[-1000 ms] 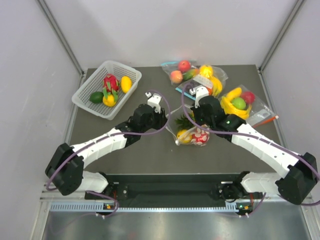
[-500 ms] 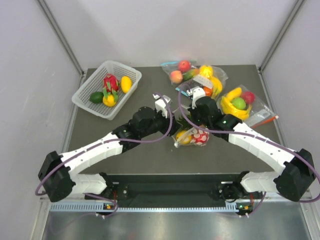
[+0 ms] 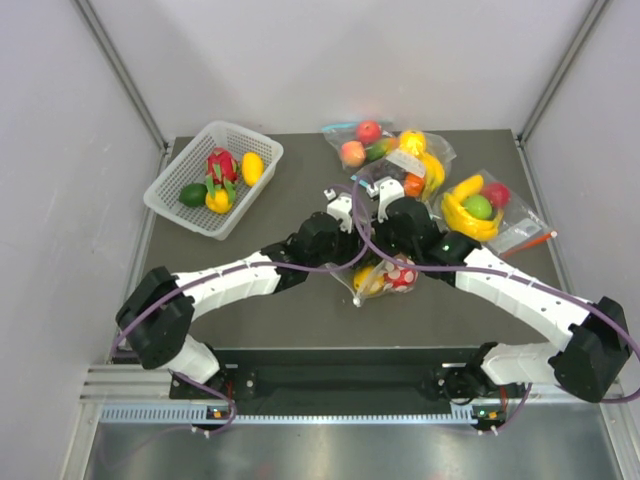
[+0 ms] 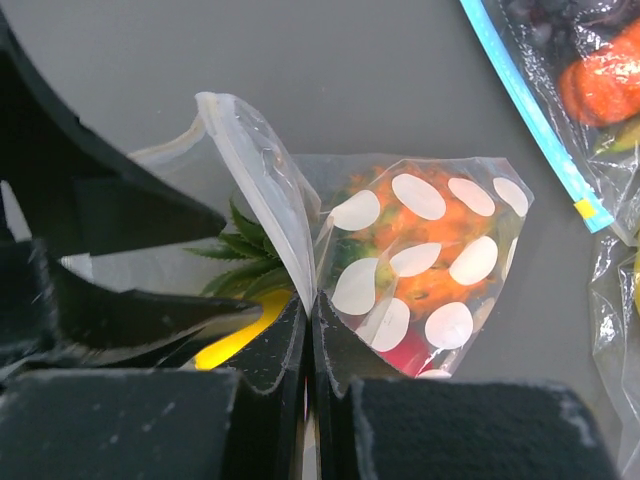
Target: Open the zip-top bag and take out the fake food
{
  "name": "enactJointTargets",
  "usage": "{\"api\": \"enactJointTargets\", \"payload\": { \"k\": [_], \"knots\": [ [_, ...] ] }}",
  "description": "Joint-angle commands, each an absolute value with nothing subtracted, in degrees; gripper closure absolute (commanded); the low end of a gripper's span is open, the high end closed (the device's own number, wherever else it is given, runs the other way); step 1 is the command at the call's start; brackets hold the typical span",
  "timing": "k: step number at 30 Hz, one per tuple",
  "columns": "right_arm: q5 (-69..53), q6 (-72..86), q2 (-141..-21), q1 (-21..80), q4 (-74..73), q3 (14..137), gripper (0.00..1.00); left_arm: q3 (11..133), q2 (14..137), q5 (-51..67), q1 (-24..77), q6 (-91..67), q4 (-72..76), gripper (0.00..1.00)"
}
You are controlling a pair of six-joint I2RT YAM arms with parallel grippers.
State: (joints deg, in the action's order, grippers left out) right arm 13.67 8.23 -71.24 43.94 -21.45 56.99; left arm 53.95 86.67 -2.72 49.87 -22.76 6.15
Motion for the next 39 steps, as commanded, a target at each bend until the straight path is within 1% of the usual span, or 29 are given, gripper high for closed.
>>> {"api": "enactJointTargets", "payload": {
  "k": [1, 6, 12, 24, 28, 29, 31, 32, 35, 36, 39],
  "knots": [
    [13.80, 9.14, -69.35, 45.44, -19.69, 57.66, 1.00, 57.38, 87.71, -6.76, 50.01, -23.12, 10.55, 0.45],
    [14.06, 8.96, -69.52, 45.70, -19.51, 57.74, 1.00, 59.50, 90.26, -7.82, 50.01, -22.68, 5.81, 0.44],
    [15.46, 8.44, -70.05, 45.79, -19.25, 57.83, 1.00, 58.89, 89.22, -7.65, 50.27, -23.03, 1.94, 0.45],
    [15.65, 8.35, -70.31, 45.79, -18.98, 58.36, 1.00, 56.86, 90.17, -6.07, 50.45, -23.55, 1.41, 0.46],
    [15.65, 8.44, -70.22, 45.70, -19.16, 58.45, 1.00, 58.01, 93.15, -3.61, 50.45, -23.73, 1.41, 0.54],
    [15.73, 8.35, -69.96, 45.70, -19.16, 58.36, 1.00, 58.18, 93.51, -3.34, 50.45, -23.82, 1.41, 0.62],
    [15.91, 8.35, -69.79, 45.79, -19.25, 58.18, 1.00, 58.27, 94.04, -2.47, 50.45, -23.82, 1.93, 0.73],
    [15.82, 8.44, -69.87, 45.70, -19.25, 58.10, 1.00, 58.36, 94.13, -2.37, 50.45, -23.73, 2.11, 0.83],
    [16.17, 8.35, -69.79, 45.70, -19.42, 58.01, 1.00, 58.18, 93.52, -1.59, 50.45, -23.38, 2.81, 0.97],
    [16.43, 8.44, -69.96, 45.70, -19.42, 58.09, 1.00, 58.01, 92.82, -1.32, 50.45, -23.29, 3.07, 1.00],
    [17.31, 8.44, -70.31, 45.70, -19.51, 57.66, 1.00, 57.05, 91.41, -0.26, 50.45, -23.12, 4.83, 1.00]
  ]
}}
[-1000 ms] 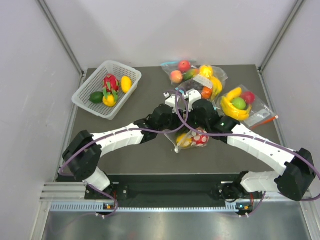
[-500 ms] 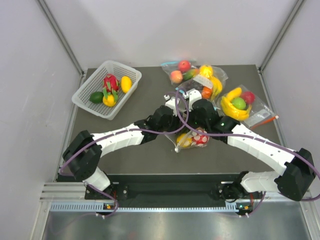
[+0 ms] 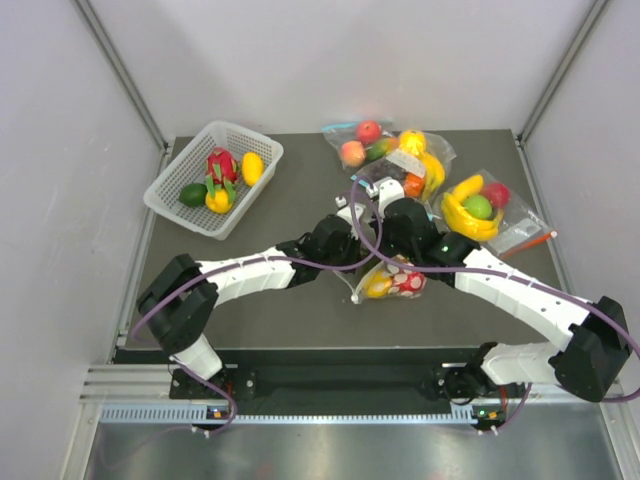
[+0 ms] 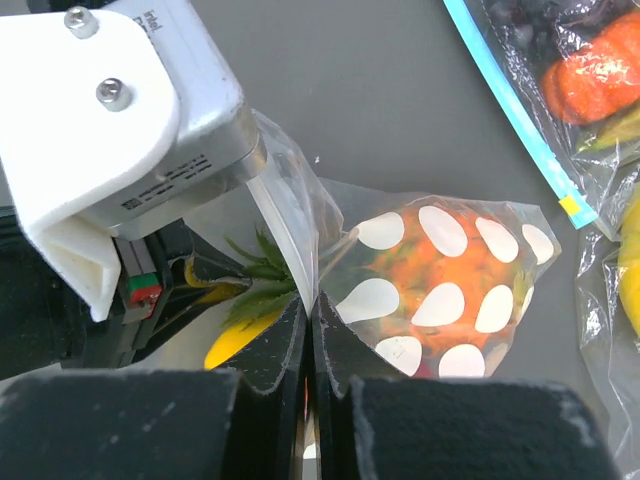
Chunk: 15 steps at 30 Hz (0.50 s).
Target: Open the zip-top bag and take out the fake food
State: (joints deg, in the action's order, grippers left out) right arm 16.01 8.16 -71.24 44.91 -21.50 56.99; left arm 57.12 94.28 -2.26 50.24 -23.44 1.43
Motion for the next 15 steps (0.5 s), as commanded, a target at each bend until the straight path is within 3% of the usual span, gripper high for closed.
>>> {"api": "enactJointTargets", "payload": {
  "k": [1, 15],
  "knots": [
    [17.58, 8.44, -70.31, 45.79, -19.69, 57.40, 1.00, 56.69, 89.84, -0.26, 50.45, -23.20, 5.53, 1.00],
    [21.00, 8.97, -70.93, 45.09, -21.09, 56.07, 1.00, 53.53, 75.68, 2.98, 50.36, -22.85, 7.30, 1.00]
  ]
}}
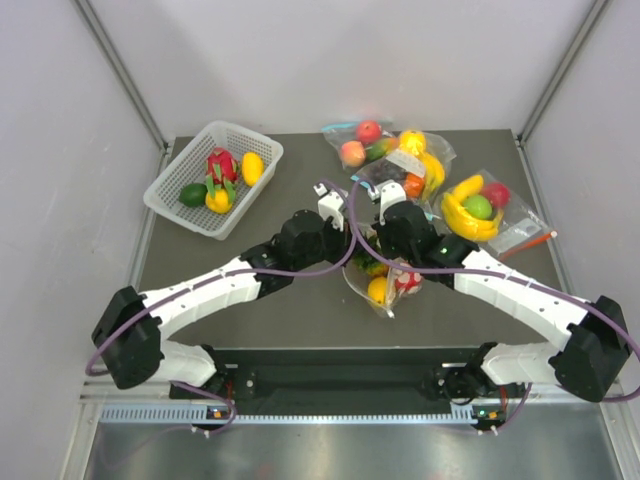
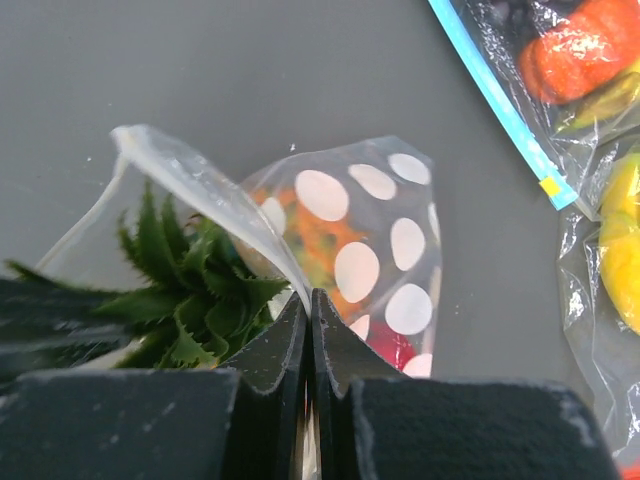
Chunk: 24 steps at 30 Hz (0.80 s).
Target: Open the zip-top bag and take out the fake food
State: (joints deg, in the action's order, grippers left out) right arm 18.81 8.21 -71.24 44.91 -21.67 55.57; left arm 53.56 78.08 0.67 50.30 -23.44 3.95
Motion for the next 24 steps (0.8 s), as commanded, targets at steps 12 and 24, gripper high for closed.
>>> {"api": "enactJointTargets", "payload": {
  "k": [12, 24],
  "knots": [
    [22.94, 9.14, -73.21, 44.21, -21.88, 57.48, 1.00, 51.95, 66.46, 8.17, 50.36, -23.20, 6.59, 1.00],
    [21.71, 10.46, -73.66, 43.15, -21.62, 58.45, 0.74, 47.99, 64.76, 5.80, 49.84, -22.76, 7.38, 1.00]
  ]
}}
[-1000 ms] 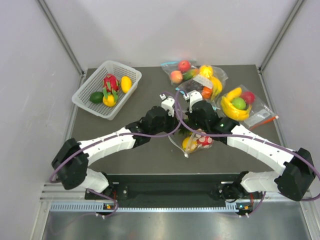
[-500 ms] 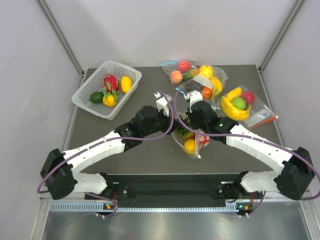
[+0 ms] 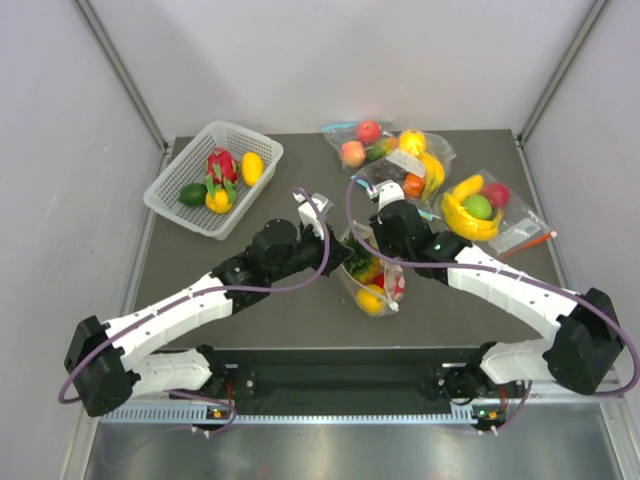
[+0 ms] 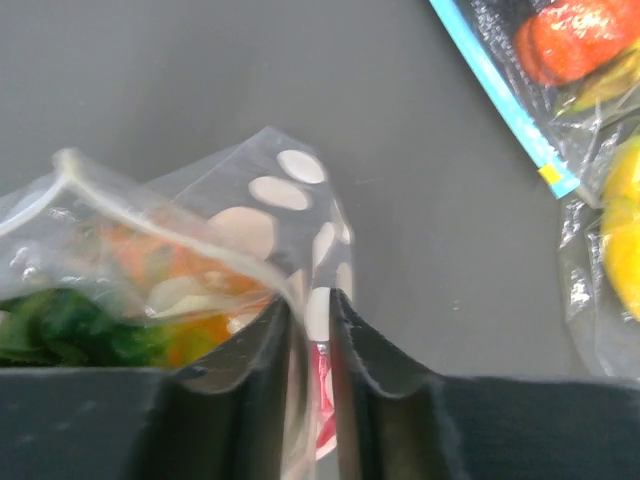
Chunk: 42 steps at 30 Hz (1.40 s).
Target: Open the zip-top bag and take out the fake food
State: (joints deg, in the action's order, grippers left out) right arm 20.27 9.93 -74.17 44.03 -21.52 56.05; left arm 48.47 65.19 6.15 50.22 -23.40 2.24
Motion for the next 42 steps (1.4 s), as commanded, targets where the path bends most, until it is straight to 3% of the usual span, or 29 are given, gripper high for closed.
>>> {"api": "enactJointTargets", "payload": {
  "k": [1, 2, 6, 22, 29, 33, 42],
  "knots": [
    [21.36, 10.46, -72.26, 43.07, -21.71, 58.45, 0.68, 47.81, 65.30, 5.19, 49.83, -22.76, 8.17, 1.00],
    [21.10, 10.55, -71.38, 43.07, -21.71, 58.27, 0.56, 47.29, 66.35, 4.84, 49.66, -22.76, 8.61, 1.00],
    [19.52, 10.11, -66.02, 43.07, -22.50, 57.57, 0.45, 46.76, 68.37, 3.69, 48.34, -22.94, 10.28, 1.00],
    [2.99, 14.50, -47.29, 47.10, -13.81, 38.59, 0.39, 47.90, 69.17, 6.94, 42.10, -24.17, 10.72, 1.00],
    [8.08, 12.92, -51.50, 48.69, -9.15, 36.21, 0.34, 47.90, 69.35, 9.58, 41.13, -24.87, 9.41, 1.00],
    [10.46, 11.96, -56.94, 48.60, -6.33, 36.82, 0.25, 47.64, 69.00, 10.55, 40.87, -24.79, 8.88, 1.00],
    [7.04, 10.90, -64.33, 47.46, -2.99, 36.13, 0.24, 48.51, 68.47, 12.12, 40.52, -23.73, 7.03, 1.00]
  ]
}}
